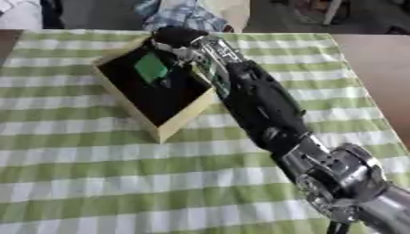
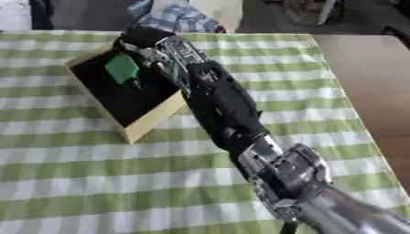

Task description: Pick up objects on the table and place them in the box.

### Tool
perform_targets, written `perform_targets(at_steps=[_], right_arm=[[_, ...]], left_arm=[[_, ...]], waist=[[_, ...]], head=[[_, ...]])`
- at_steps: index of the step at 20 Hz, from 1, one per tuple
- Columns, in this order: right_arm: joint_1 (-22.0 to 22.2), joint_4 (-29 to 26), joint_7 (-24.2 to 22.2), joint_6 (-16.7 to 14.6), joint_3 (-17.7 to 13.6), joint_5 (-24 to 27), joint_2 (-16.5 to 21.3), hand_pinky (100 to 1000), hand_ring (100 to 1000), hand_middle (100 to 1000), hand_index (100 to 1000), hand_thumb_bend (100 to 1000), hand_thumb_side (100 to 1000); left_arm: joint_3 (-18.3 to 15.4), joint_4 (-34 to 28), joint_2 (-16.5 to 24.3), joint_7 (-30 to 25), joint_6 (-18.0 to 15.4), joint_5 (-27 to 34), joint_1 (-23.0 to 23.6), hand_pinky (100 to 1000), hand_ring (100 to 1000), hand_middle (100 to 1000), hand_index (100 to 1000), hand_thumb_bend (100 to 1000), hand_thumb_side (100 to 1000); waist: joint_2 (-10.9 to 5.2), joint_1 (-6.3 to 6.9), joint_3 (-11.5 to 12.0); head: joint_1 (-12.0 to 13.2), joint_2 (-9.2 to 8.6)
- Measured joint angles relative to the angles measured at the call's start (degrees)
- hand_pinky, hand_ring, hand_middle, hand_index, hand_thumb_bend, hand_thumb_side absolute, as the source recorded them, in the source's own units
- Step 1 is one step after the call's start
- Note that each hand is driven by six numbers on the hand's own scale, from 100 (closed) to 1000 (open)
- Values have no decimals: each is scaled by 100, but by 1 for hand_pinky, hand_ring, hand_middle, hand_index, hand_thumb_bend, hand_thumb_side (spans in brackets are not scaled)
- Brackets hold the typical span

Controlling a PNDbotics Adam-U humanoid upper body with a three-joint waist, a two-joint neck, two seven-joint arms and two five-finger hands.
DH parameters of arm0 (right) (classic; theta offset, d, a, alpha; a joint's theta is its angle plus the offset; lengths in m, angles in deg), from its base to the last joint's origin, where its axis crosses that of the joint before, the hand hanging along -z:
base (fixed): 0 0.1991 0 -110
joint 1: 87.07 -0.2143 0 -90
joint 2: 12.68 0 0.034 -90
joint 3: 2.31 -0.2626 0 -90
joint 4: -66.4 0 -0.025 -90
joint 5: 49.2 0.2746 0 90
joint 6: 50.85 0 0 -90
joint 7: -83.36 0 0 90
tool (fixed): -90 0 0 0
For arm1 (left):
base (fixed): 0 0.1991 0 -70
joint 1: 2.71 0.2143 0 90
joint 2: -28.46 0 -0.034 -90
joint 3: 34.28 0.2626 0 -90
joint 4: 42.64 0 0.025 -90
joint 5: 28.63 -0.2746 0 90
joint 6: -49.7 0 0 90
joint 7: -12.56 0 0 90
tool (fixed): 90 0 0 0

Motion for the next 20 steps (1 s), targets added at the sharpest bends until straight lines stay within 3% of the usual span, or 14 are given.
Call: perform_targets(at_steps=[1, 2, 3, 4, 5, 8, 11, 16, 20], right_arm=[[0, -17, -22, -21, 13, -2, 0, 432, 484, 583, 694, 100, 105], [-1, -37, -45, -46, 30, -31, 0, 483, 530, 634, 724, 100, 100], [-1, -64, -68, -73, 38, -85, 0, 607, 654, 749, 802, 100, 100], [-2, -92, -89, -106, 54, -149, 0, 632, 677, 762, 814, 100, 100], [-2, -124, -107, -143, 66, -217, 0, 766, 789, 814, 848, 194, 200], [-3, -178, -195, -300, 67, -460, 1, 948, 900, 852, 884, 295, 352], [-6, -210, -295, -438, 63, -631, 3, 982, 926, 862, 904, 364, 480], [-7, -298, -318, -537, 26, -748, 4, 946, 873, 840, 893, 298, 435], [-15, -479, -173, -481, -9, -680, 15, 905, 816, 808, 876, 172, 395]], left_arm=[[0, 0, 0, -3, 4, 0, 3, 536, 634, 580, 713, 100, 566], [0, 0, 0, -4, 6, 0, 5, 536, 634, 580, 713, 100, 566], [0, 0, 0, -5, 7, 0, 6, 536, 634, 579, 713, 100, 566], [0, 0, 0, -5, 8, 0, 7, 536, 634, 580, 713, 100, 566], [0, 0, 0, -5, 8, 0, 7, 536, 634, 579, 713, 100, 565], [0, 0, 0, -5, 9, 0, 9, 536, 633, 579, 713, 100, 565], [0, 0, 0, -4, 10, 0, 18, 535, 633, 579, 713, 100, 566], [0, 0, 0, -1, 13, 1, 46, 535, 632, 579, 712, 100, 566], [0, 0, 0, 5, 20, 1, 53, 535, 632, 579, 712, 100, 565]], waist=[[0, 0, -3], [-2, 0, -5], [-3, 0, -6], [-6, 0, -9], [-9, 0, -13], [-12, 1, -15], [-14, 2, -24], [-19, 6, -34], [-53, 26, -50]], head=[[0, 0], [1, 0], [1, 0], [2, 0], [2, 0], [2, 0], [5, 1], [22, 1], [29, 2]])
